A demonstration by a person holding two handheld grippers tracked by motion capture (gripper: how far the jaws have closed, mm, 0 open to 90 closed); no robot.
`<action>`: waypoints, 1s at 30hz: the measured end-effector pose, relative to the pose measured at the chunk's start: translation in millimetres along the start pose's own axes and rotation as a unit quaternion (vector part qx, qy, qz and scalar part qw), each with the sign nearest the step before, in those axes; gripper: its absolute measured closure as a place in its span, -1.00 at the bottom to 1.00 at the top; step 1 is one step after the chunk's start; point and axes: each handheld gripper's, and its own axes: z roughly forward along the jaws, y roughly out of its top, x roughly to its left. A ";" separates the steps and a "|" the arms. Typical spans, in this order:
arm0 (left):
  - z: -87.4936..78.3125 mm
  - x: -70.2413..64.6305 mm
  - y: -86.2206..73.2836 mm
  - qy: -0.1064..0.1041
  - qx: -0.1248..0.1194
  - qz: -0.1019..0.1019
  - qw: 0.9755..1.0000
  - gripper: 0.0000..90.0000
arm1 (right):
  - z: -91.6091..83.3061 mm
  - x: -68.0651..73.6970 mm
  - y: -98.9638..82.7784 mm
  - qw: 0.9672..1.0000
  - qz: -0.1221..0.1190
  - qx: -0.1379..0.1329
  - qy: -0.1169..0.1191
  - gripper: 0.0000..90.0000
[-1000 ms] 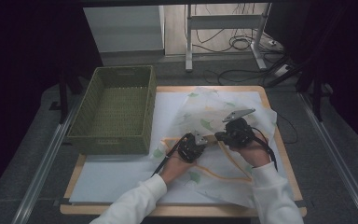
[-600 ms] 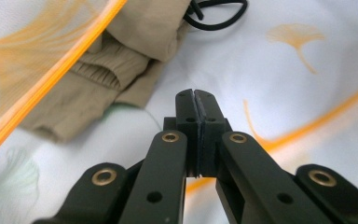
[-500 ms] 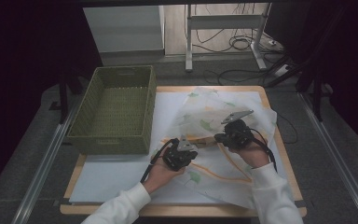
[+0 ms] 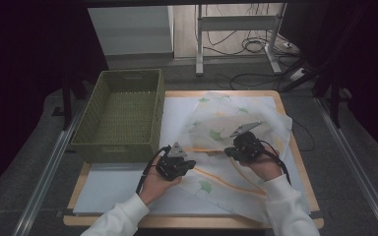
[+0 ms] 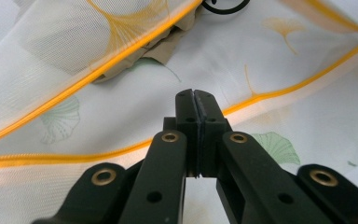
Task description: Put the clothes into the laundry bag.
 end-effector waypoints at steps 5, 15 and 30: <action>-4.5 1.6 -3.5 -0.005 0.002 -0.005 1.000 0.98 | 12.3 2.2 -3.8 1.000 -0.005 0.014 0.007 0.90; -13.3 6.7 -13.0 -0.002 0.004 -0.015 1.000 0.98 | 34.4 6.7 -16.0 0.999 -0.013 0.047 0.017 0.80; -21.9 2.8 -29.4 -0.011 0.018 -0.018 1.000 0.97 | 22.7 -10.5 -13.1 0.998 0.050 -0.040 0.010 0.79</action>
